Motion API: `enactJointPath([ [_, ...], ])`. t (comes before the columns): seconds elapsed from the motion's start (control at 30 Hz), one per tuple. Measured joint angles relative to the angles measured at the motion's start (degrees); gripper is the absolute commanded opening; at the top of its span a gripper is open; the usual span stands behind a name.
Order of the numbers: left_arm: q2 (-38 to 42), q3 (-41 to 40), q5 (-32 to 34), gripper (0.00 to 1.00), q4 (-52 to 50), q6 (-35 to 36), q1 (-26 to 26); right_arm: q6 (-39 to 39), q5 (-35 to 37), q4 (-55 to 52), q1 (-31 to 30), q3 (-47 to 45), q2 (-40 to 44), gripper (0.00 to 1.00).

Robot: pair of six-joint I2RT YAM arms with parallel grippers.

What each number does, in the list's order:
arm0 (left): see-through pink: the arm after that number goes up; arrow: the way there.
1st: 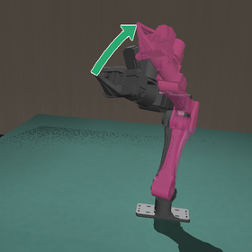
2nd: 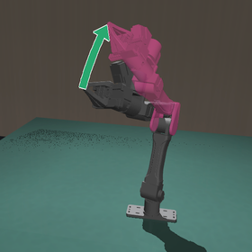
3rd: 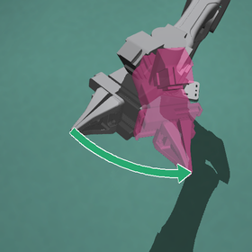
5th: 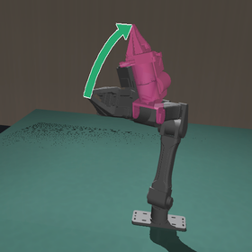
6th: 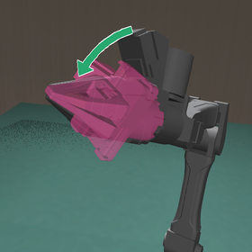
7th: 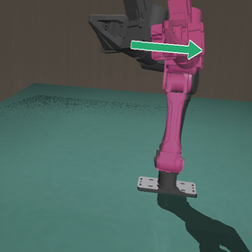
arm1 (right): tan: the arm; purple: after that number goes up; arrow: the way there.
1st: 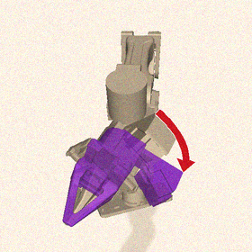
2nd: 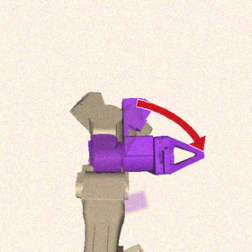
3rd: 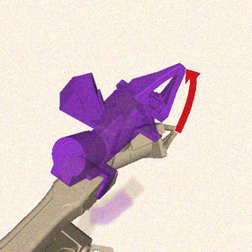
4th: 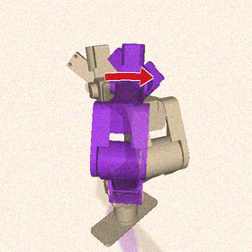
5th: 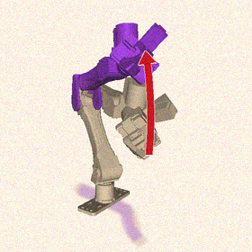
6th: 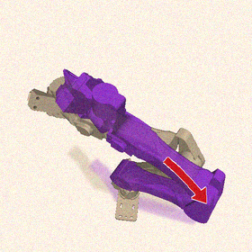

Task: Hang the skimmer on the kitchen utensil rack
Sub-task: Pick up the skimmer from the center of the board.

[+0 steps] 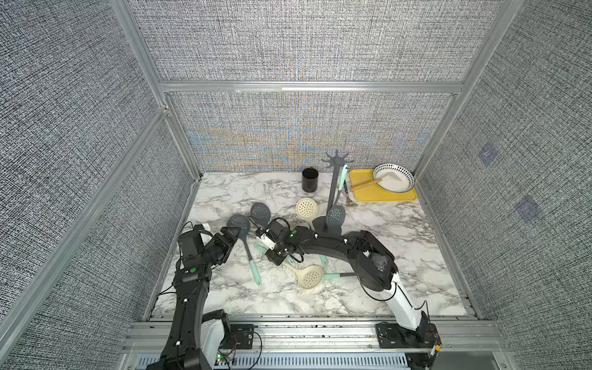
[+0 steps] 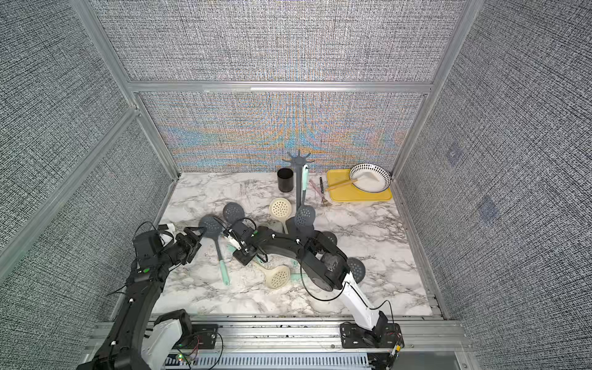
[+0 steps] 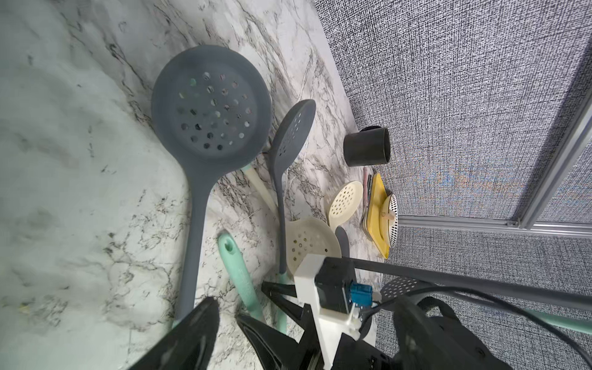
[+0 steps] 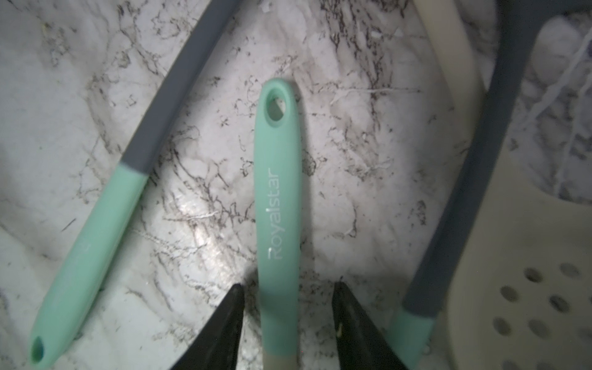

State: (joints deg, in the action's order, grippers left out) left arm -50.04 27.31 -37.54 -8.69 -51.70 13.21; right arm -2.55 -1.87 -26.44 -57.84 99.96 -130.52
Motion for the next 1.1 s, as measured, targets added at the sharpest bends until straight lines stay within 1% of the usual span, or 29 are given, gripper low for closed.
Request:
enactJointPath([
  [0.13, -0.15, -0.09, 0.02, 0.87, 0.09, 0.0, 0.0, 1.01, 1.31, -0.61, -0.37, 1.57, -1.16, 0.43],
  [0.27, 0.11, -0.13, 0.07, 0.88, 0.13, 0.0, 0.04, 1.73, 3.63, -0.02, -1.33, 0.81, -0.92, 0.38],
  [0.37, 0.48, -0.13, 0.11, 0.87, 0.13, 0.02, 0.04, 2.08, 5.27, 1.66, -1.86, -1.14, 0.0, 0.32],
  [0.47, 0.87, -0.13, 0.39, 0.87, 0.13, 0.02, 0.07, 2.27, 5.81, 2.56, -2.1, -3.28, 1.25, 0.23],
  [0.63, 1.16, -0.42, 1.07, 0.87, 0.11, 0.02, 0.07, 2.36, 5.38, 3.39, -1.95, -5.99, 3.08, 0.11],
  [0.77, 1.95, -0.5, 1.57, 0.87, -0.04, 0.09, 0.07, 2.08, 3.56, 2.38, -1.84, -7.82, 5.03, 0.05],
  [0.87, 2.75, -0.22, 1.6, 0.88, -0.92, 0.5, 0.09, 1.49, 2.16, 1.57, -1.79, -10.08, 7.74, 0.02],
  [0.93, 3.06, 0.66, 1.51, 0.89, -1.95, 1.01, 0.07, 0.85, 1.42, 2.34, -1.64, -12.61, 11.1, 0.0],
  [1.03, 2.86, 2.49, -0.04, 0.89, -2.21, 2.62, -0.26, 0.07, 0.98, 6.54, -1.14, -18.67, 17.86, 0.0],
  [1.1, 2.62, 3.21, -0.63, 0.89, -2.01, 3.48, -2.4, -0.63, 1.55, 10.34, -0.57, -23.23, 22.23, 0.0],
])
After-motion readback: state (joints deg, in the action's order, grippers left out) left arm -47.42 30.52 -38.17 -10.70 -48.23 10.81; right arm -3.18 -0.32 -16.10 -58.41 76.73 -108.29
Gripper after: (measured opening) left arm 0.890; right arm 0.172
